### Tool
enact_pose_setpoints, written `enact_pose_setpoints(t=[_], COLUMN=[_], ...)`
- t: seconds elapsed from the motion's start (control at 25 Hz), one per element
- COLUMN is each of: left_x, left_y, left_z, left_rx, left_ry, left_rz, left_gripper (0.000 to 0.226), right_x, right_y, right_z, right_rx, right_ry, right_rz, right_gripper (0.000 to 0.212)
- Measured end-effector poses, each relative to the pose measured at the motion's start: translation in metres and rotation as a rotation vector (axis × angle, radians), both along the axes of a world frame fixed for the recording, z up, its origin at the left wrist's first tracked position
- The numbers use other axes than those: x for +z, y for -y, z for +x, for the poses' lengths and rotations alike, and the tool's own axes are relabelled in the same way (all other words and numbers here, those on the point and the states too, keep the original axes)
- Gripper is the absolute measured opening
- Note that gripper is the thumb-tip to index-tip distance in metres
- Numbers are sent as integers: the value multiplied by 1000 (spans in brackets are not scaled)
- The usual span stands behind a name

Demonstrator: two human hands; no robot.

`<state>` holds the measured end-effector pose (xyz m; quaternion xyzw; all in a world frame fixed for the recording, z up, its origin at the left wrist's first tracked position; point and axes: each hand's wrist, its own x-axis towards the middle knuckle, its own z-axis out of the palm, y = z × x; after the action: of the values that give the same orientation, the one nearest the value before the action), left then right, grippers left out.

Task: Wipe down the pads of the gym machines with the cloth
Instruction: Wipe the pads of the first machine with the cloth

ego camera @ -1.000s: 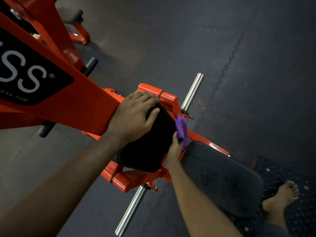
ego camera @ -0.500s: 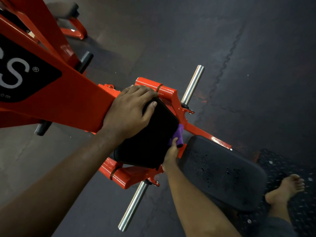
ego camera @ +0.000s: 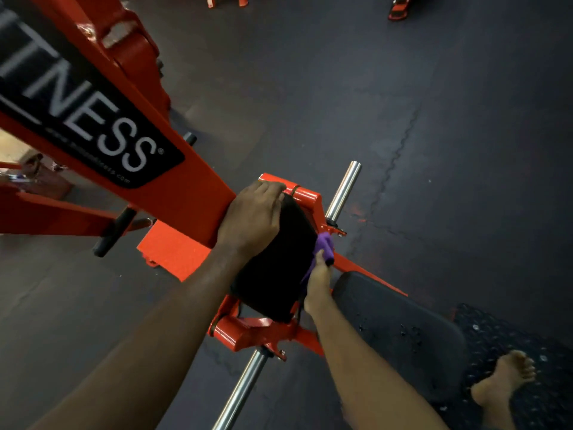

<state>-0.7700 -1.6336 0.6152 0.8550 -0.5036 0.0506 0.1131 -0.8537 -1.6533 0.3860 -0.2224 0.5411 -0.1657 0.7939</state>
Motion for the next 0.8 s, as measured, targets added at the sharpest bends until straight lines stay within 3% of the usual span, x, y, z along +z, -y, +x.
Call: enact_pose_setpoints(t=[0.12,0.32,0.44,0.56,0.64,0.8], left_x=[4,11,20,22,22,23], left_y=[-22,-94,-122,-146,-156,-160], left_z=[-13,-42,-49,-46,-42,-47], left_rx=[74,175,248,323,352,354], left_ry=[-21,-171,-236,-216,-205,-223], left_rz=[-139,-284,-346,-416,-442,-473], left_gripper=[31,42,44,37,32,33], right_x=[85,152,189,215,222,224], right_y=[43,66,55,17,-7,-36], right_z=[3,12,10,-8,-20,-46], right_rx=[103,401,501,804,854,862], right_ry=[155,319,103,-188,-231,-266], right_rz=[-292,-709,-942,-1340,-1511,-1608], right_gripper=[24,37,54,57,57,55])
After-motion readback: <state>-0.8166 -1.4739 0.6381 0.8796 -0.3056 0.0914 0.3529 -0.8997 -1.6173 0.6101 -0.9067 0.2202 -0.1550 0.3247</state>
